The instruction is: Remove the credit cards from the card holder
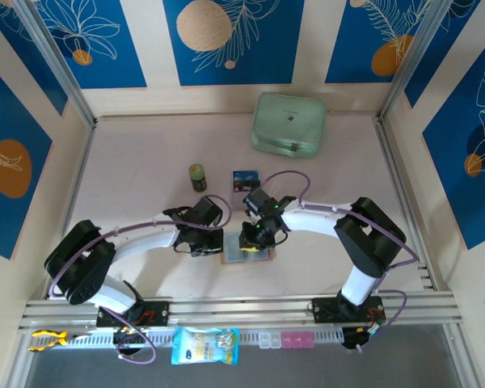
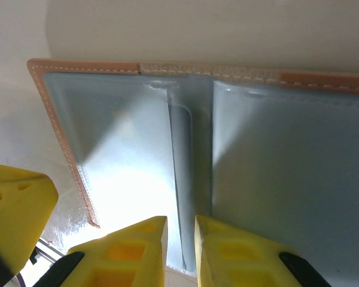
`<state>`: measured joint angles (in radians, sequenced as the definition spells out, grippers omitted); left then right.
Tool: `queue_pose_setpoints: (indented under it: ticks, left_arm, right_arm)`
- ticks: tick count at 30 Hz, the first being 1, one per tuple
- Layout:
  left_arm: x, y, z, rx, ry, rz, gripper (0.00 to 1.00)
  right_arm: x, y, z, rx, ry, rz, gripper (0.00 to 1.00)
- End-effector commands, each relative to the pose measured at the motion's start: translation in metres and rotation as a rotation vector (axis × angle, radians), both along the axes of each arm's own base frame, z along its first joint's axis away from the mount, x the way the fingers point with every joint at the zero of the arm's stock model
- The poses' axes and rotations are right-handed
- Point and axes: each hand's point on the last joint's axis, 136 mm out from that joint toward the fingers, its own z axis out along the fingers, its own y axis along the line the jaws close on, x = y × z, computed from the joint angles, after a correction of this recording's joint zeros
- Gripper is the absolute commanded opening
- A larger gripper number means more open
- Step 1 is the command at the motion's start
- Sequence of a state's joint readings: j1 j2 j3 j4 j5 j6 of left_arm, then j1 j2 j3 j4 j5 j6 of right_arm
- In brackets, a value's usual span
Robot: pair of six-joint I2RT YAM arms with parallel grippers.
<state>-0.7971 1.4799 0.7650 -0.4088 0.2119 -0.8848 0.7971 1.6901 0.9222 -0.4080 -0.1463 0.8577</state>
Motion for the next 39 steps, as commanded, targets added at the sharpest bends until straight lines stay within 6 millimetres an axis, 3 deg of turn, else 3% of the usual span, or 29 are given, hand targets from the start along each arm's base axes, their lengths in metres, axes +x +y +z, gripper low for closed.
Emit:
queue_pose_setpoints:
  ticks: [1,12,20,29,39]
  left_arm:
    - [0.002,-0.018,0.012,-0.074,0.005,-0.018,0.03]
    - [-0.013,0.001,-0.028,0.034,0.084,-0.012,0.00]
    - [-0.016,0.020,-0.032,0.124,0.085,-0.003,0.00]
    - [-0.017,0.032,-0.031,0.177,0.087,-0.006,0.00]
    - [-0.019,0.037,-0.032,0.187,0.090,0.004,0.00]
  right_arm:
    - [-0.003,-0.001,0.010,0.025,-0.003,0.005,0.20]
    - [0.000,0.018,0.024,0.104,-0.010,0.024,0.21]
    - [-0.005,0.033,0.020,0.123,0.018,0.054,0.21]
    - [-0.008,0.020,-0.003,-0.015,0.041,0.051,0.21]
    - [-0.004,0.004,0.002,-0.019,0.011,0.030,0.22]
